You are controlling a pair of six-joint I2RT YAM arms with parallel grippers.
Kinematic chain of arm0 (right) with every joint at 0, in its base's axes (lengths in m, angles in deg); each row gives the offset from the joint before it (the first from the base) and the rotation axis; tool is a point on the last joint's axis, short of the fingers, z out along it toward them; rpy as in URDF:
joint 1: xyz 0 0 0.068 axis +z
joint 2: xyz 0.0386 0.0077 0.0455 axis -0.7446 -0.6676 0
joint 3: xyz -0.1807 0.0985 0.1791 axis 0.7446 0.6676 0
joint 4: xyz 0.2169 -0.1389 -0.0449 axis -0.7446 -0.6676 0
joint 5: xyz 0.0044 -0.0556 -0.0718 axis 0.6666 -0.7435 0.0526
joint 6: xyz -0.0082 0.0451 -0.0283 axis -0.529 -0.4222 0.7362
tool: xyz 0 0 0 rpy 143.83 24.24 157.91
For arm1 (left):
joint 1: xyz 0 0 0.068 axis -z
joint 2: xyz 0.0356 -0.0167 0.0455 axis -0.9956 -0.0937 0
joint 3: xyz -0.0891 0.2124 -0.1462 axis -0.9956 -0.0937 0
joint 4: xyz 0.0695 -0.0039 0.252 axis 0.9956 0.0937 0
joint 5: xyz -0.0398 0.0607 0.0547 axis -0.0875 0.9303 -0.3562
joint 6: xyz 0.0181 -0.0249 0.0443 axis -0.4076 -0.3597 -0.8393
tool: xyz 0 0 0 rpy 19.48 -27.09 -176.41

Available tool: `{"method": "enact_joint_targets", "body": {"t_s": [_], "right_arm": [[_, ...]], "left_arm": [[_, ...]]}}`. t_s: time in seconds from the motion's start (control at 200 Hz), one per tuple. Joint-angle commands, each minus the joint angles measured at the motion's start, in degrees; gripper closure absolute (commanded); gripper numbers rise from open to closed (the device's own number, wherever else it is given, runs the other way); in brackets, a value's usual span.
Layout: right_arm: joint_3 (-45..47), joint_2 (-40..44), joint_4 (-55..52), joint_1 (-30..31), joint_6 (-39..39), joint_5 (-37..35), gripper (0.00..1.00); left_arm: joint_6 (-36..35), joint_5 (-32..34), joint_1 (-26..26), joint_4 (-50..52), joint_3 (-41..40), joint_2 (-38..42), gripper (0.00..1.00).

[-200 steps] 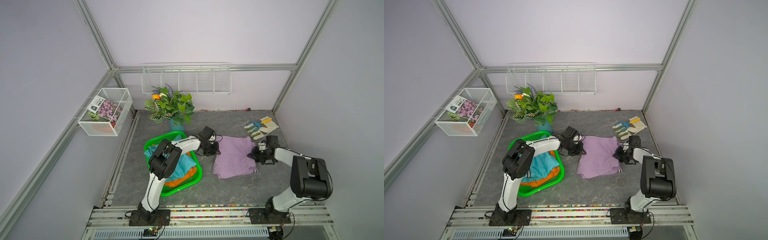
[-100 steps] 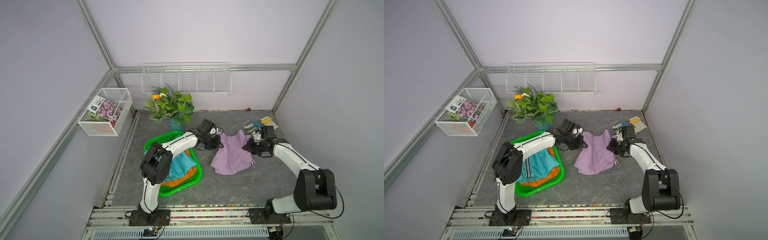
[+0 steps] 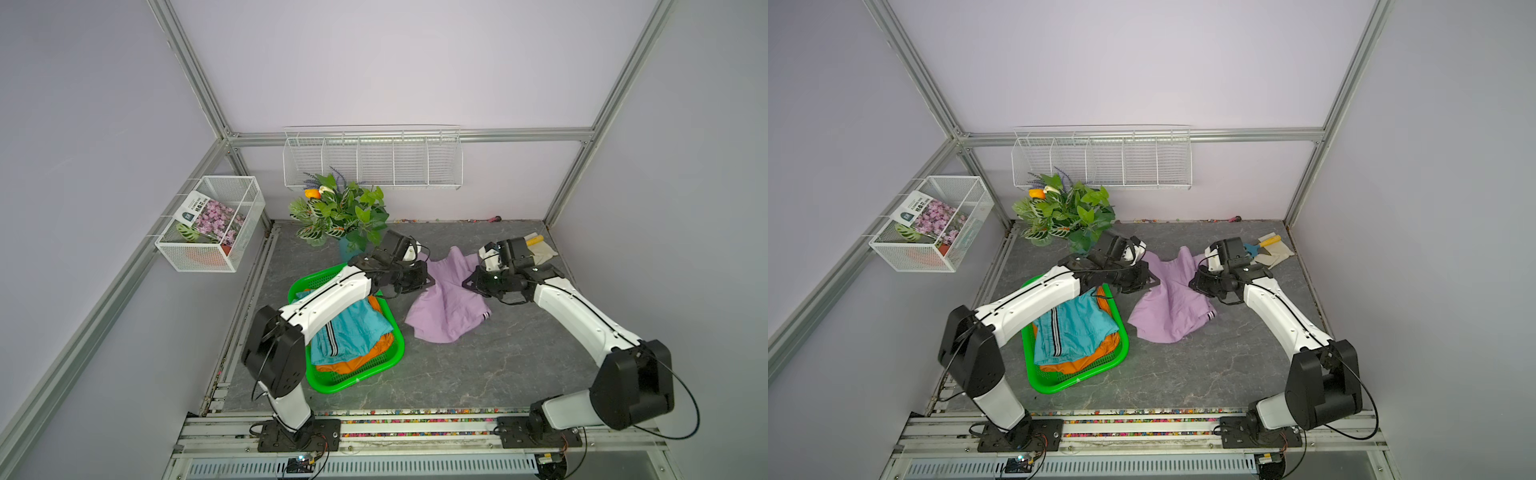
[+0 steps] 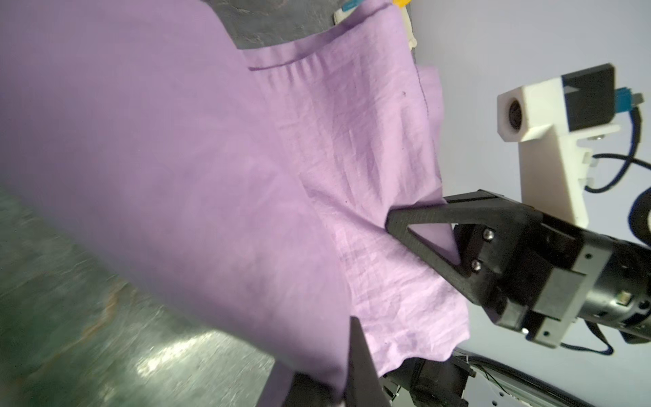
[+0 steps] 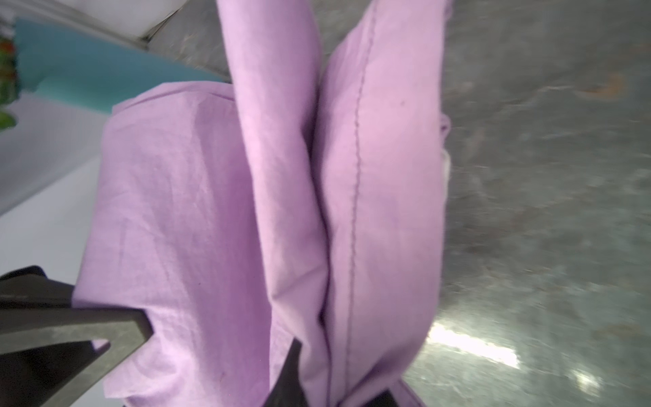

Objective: Put the folded long pants in the basket
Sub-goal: Place the long pant in the basket.

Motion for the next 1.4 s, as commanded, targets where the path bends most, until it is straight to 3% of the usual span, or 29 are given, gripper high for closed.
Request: {"method": "enact_joint_targets", "body": {"t_s": [0.0, 0.47, 0.605, 0.705, 0.885, 1.005, 1.235, 1.4], "right_arm": [[-3.8, -1.1, 1.3, 4.7, -1.7, -0.1, 1.00], [-19.3, -10.2, 1.3, 20.7, -2.3, -2.2, 1.00], [-22.9, -14.2, 2.4, 24.4, -2.1, -1.8, 1.00], [-27.1, -18.2, 2.7, 27.1, -1.6, -0.7, 1.00], [-36.6, -25.2, 1.4, 31.0, -0.8, 0.8, 1.00], [-41.0, -28.2, -1.2, 32.8, 0.5, -0.1, 1.00], [-35.9, -27.3, 0.2, 33.0, -2.6, -2.9, 1.00], [-31.4, -28.2, 4.4, 33.3, -4.6, -1.2, 1.00]], "left_arm": [[0.1, 4.5, -1.9, -1.3, -4.0, 8.3, 1.00], [3.8, 22.6, -5.6, 10.6, -16.9, 37.3, 1.00], [5.2, 23.2, -10.0, 13.8, -20.5, 42.6, 1.00], [6.0, 22.8, -13.2, 15.7, -22.4, 44.9, 1.00], [5.0, 29.3, -16.5, 18.7, -22.2, 50.0, 1.00], [2.8, 28.1, -21.1, 20.2, -22.4, 51.1, 1.00], [-1.0, 19.2, -29.0, 15.2, -28.0, 48.3, 1.00], [-1.7, 23.8, -30.4, 16.6, -28.2, 46.9, 1.00]]}}
